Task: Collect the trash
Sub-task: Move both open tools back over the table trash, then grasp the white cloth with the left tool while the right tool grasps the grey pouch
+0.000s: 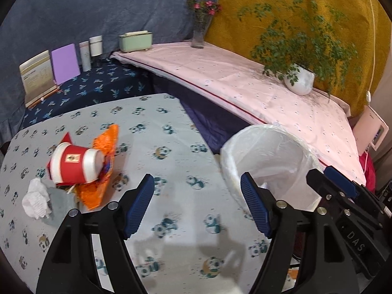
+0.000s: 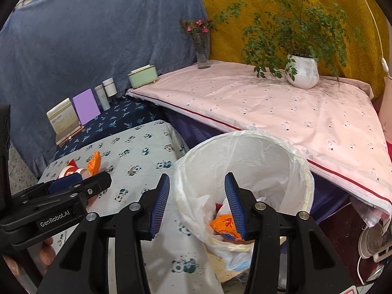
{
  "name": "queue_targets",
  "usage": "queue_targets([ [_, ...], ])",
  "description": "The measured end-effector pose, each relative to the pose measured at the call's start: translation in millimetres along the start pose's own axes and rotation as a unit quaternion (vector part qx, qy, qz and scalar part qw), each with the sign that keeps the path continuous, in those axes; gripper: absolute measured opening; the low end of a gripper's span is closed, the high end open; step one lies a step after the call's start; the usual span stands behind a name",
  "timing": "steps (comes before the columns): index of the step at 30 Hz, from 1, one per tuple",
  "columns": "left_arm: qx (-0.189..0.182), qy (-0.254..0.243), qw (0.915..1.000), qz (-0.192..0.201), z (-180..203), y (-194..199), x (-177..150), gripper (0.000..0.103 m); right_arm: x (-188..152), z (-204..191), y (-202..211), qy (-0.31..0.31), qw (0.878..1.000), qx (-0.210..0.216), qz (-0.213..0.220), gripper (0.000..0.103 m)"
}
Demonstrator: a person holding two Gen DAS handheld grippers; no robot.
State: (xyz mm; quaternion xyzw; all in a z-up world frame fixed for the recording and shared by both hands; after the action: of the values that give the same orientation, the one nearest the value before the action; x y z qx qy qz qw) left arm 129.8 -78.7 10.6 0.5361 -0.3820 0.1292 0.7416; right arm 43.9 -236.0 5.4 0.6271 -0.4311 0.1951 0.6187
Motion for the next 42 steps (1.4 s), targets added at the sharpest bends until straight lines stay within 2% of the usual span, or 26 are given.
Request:
queue_targets([
  [3,0.021,0.014,0.9997,0.004,-24,4,-4,0.075,-2,-17,-1,0.013,1.0,0.01,-0.004,0.046],
  [12,0.079,0.065,0.9948,0.007,-103,19,-23,0.08,-11,-77,-12,0.049,0.998,0.043,-0.022,0.046],
  [15,0.101,0.081,0.9916,0.005,-131,23,-31,0.082,-15,-97,-15,0.061,0.996,0.054,-0.028,0.047],
  [18,0.123,0.103,0.9871,0.002,-159,26,-40,0.088,-20,-117,-19,0.072,0.995,0.064,-0.035,0.051],
  [26,0.158,0.149,0.9758,-0.021,-225,25,-60,0.089,-38,-161,-32,0.097,0.989,0.09,-0.062,0.051],
  [33,0.167,0.171,0.9704,-0.033,-262,20,-70,0.089,-56,-200,-49,0.121,0.982,0.112,-0.091,0.051],
  [42,0.143,0.202,0.9681,-0.043,-292,11,-71,0.089,-75,-245,-79,0.133,0.972,0.143,-0.132,0.051],
])
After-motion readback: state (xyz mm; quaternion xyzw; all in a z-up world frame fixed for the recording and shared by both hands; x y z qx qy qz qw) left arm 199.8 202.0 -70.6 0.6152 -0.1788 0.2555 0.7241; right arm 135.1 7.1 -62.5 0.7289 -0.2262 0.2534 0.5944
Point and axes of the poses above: each gripper's, at about its wrist camera, not at the fingertips, and y roughly against the way its jaws point, z to its right, x to its top, the point moved 2 cm from there along -y, roughly the way its jaws point, and after that the axes turned 2 degrees about -z, right-handed, at the moved point
